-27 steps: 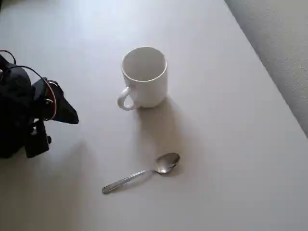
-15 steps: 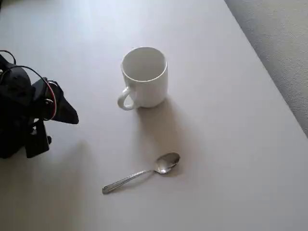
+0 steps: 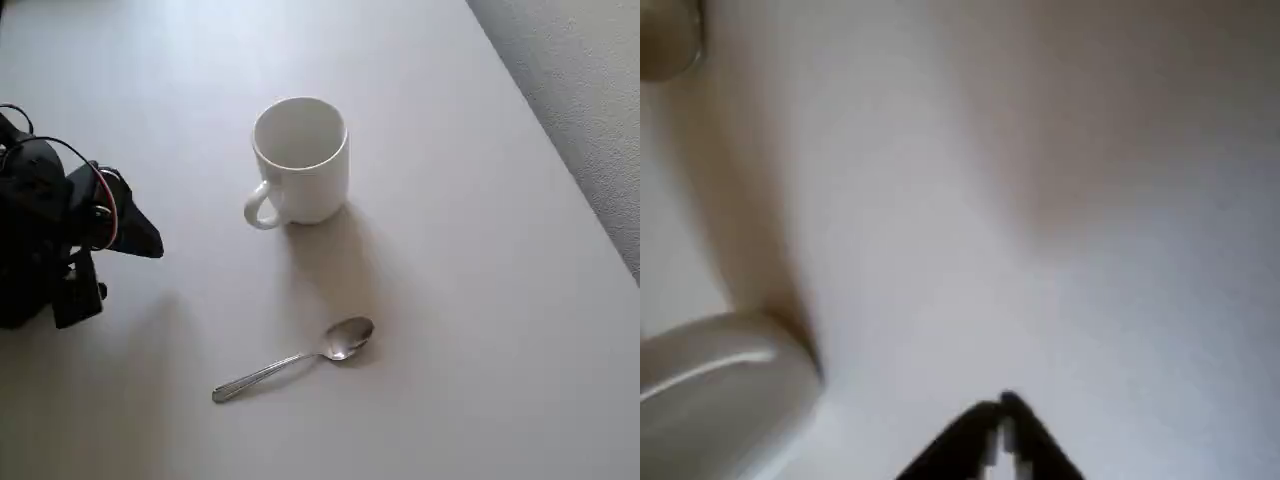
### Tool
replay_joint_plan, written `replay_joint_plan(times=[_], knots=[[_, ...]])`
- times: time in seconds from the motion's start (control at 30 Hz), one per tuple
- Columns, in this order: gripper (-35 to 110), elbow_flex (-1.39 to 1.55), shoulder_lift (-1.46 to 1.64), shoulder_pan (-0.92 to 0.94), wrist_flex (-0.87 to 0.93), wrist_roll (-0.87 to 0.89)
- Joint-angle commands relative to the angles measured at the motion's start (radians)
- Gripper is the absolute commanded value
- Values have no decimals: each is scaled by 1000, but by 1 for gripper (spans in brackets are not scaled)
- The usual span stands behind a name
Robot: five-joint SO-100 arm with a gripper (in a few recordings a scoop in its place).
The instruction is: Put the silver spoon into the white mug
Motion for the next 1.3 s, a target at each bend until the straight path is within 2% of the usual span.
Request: replay_joint_plan(times=[0.0, 0.57, 0.9, 1.0, 1.13, 1.27], knots=[[-2, -3, 2, 11, -2, -11], [-2, -75, 2, 11, -29, 3], [2, -296, -29, 12, -80, 64], [5, -400, -187, 28, -144, 124], [20, -581, -560, 123, -295, 319], [26, -839, -959, 166, -298, 462]])
